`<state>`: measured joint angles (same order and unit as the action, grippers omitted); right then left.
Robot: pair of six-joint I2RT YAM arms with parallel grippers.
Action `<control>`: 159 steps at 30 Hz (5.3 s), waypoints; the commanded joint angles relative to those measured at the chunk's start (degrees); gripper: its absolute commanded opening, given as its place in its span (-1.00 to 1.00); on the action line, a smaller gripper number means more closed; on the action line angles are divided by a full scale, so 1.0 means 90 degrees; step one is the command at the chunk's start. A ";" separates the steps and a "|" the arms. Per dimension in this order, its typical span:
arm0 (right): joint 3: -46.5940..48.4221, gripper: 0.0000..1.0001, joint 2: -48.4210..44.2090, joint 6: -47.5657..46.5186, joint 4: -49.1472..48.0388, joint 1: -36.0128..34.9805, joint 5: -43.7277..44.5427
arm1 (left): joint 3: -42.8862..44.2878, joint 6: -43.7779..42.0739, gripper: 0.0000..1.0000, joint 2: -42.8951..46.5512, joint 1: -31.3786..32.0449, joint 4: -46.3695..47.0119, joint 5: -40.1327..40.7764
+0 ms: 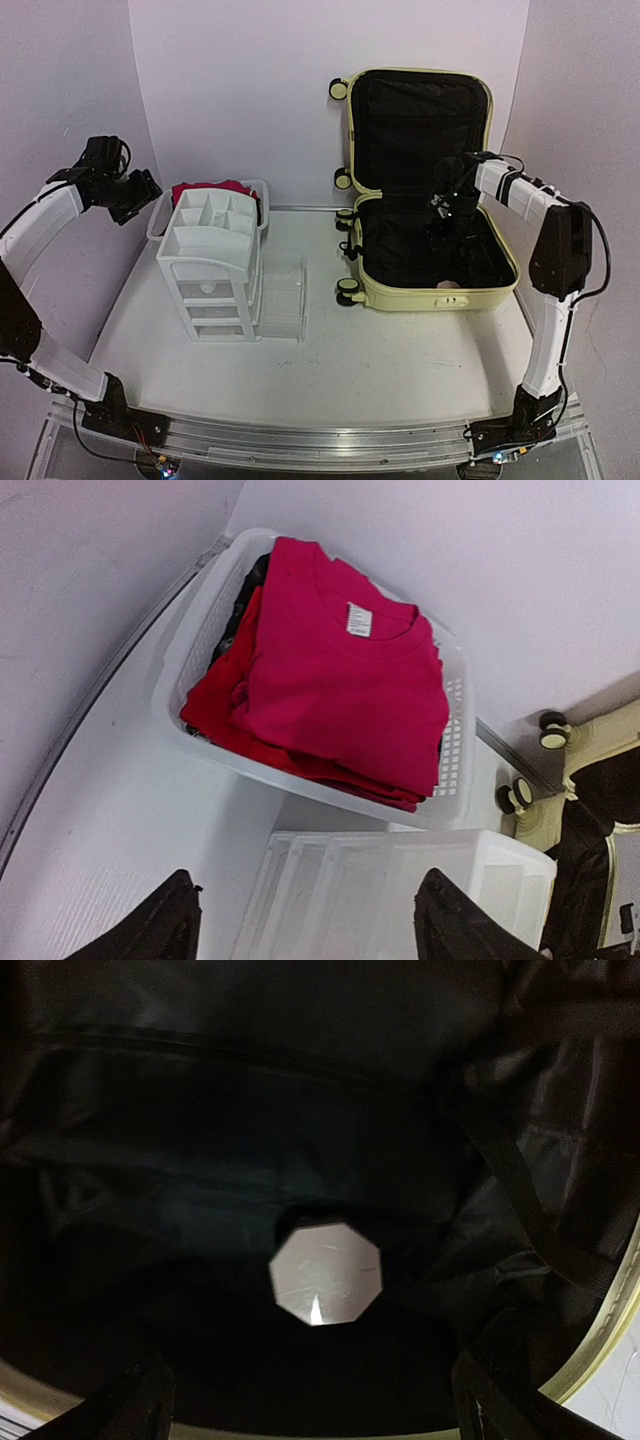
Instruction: Open, take out, and arrange the luggage
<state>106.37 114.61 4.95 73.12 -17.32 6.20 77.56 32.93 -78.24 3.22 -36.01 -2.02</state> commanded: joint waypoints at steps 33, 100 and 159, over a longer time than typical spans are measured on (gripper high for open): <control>0.0462 0.46 0.1962 0.0836 0.0835 0.0567 -0.0376 | -0.0424 0.0812 0.51 0.0462 -0.0006 -0.0531 0.1396; -0.0271 -0.13 0.0293 0.2047 -0.1490 0.1080 -0.1952 | -0.0605 0.0402 0.48 0.1374 0.0000 -0.0370 0.0482; 0.2057 0.08 0.2919 -0.0877 -0.4435 -0.3604 -0.2408 | -0.1383 -0.0734 0.54 0.2607 0.0003 -0.0538 -0.3632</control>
<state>121.75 140.29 -3.03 36.51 -49.36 -17.28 64.88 27.83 -55.05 3.27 -42.13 -33.47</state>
